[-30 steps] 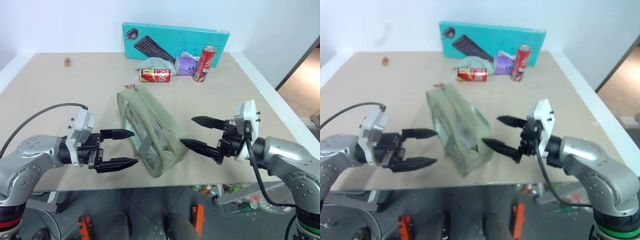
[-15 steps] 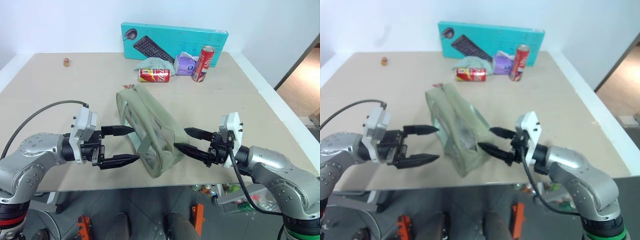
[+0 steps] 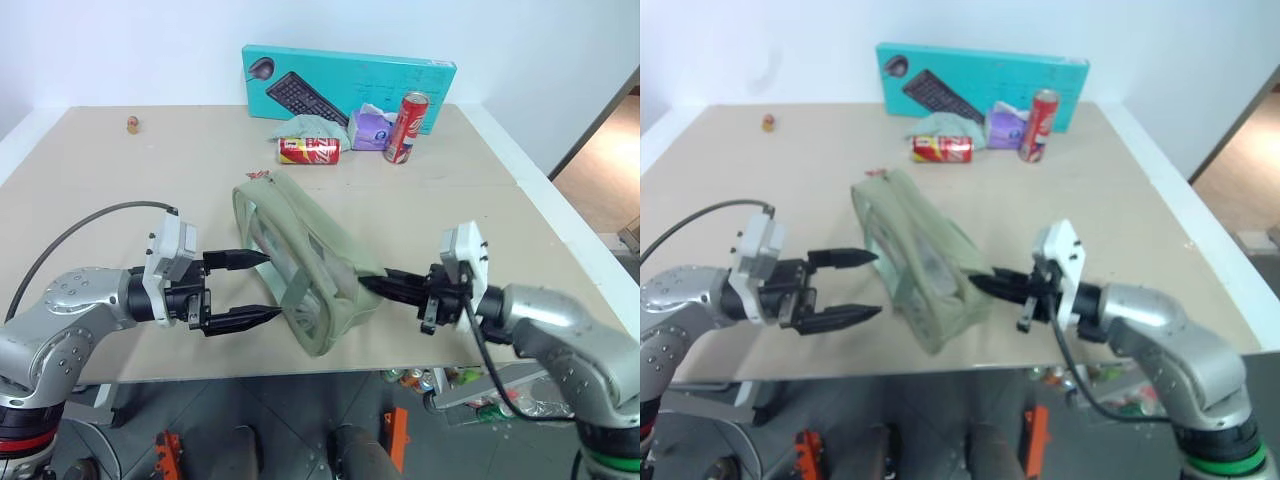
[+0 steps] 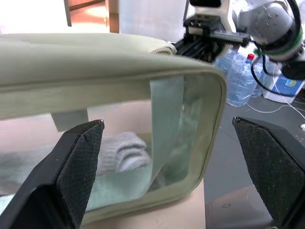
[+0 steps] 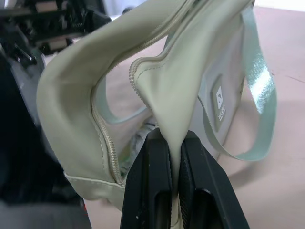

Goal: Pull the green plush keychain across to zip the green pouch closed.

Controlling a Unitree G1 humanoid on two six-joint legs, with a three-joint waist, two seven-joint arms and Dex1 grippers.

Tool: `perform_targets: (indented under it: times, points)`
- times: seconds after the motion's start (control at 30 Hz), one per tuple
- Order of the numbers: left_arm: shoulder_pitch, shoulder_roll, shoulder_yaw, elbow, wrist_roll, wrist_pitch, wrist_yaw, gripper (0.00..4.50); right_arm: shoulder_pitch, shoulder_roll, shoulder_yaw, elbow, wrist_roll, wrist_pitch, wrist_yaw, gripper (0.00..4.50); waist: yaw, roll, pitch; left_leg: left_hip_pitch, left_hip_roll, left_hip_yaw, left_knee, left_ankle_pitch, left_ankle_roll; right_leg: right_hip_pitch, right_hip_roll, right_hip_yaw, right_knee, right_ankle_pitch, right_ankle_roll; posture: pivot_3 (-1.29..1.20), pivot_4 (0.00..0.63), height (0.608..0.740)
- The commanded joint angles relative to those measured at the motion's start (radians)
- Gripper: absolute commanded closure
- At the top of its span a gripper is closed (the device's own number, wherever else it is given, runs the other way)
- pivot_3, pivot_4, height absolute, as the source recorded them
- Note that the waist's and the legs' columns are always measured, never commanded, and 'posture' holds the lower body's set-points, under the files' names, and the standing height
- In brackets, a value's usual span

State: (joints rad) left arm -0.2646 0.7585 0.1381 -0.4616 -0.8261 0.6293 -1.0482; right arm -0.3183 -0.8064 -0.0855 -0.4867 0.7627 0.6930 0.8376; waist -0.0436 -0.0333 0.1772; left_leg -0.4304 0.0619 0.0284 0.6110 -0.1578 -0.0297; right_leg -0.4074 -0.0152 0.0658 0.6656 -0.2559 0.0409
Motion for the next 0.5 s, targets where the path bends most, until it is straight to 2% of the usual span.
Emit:
perform_targets:
  times: [0.03,0.1,0.23,0.43,0.5]
  points:
    - [-0.026,-0.011,-0.014,0.002,0.012,-0.03,-0.006,0.0,-0.141,-0.092,0.019,0.217,-0.128,-0.157,0.196,4.42,0.0,0.0,0.0,0.0,0.0,0.0,0.001,0.0,0.0,0.0,0.0,0.0,0.0,0.0,0.0,0.0,0.15,0.74]
    - [-0.032,-0.015,-0.02,0.008,0.017,-0.035,-0.008,0.0,-0.243,-0.111,0.068,0.404,-0.21,-0.251,0.299,4.42,-0.001,0.0,0.0,0.0,0.0,0.0,0.001,0.0,0.0,0.0,0.0,0.0,0.0,0.0,-0.001,0.0,0.15,0.74]
    - [-0.035,-0.021,-0.026,0.015,0.028,-0.045,-0.013,0.0,-0.44,-0.077,0.159,0.794,-0.376,-0.492,0.457,4.42,-0.003,0.0,0.0,0.0,0.0,0.0,0.001,0.0,0.0,0.0,0.001,0.0,0.0,0.001,-0.001,0.0,0.15,0.74]
    - [-0.031,-0.033,-0.031,0.006,0.035,-0.048,0.0,0.0,-0.657,0.006,0.193,1.183,-0.505,-0.705,0.545,4.42,-0.005,0.001,0.001,0.0,0.0,0.0,0.0,-0.002,0.003,-0.001,0.002,0.0,0.0,0.002,0.001,0.0,0.15,0.74]
    - [-0.026,-0.038,-0.028,-0.005,0.032,-0.044,0.017,0.0,-0.701,0.022,0.179,1.246,-0.518,-0.726,0.553,4.42,-0.005,0.001,0.001,0.0,0.0,0.0,-0.001,-0.003,0.003,-0.001,0.002,0.001,0.0,0.002,-0.001,0.0,0.15,0.74]
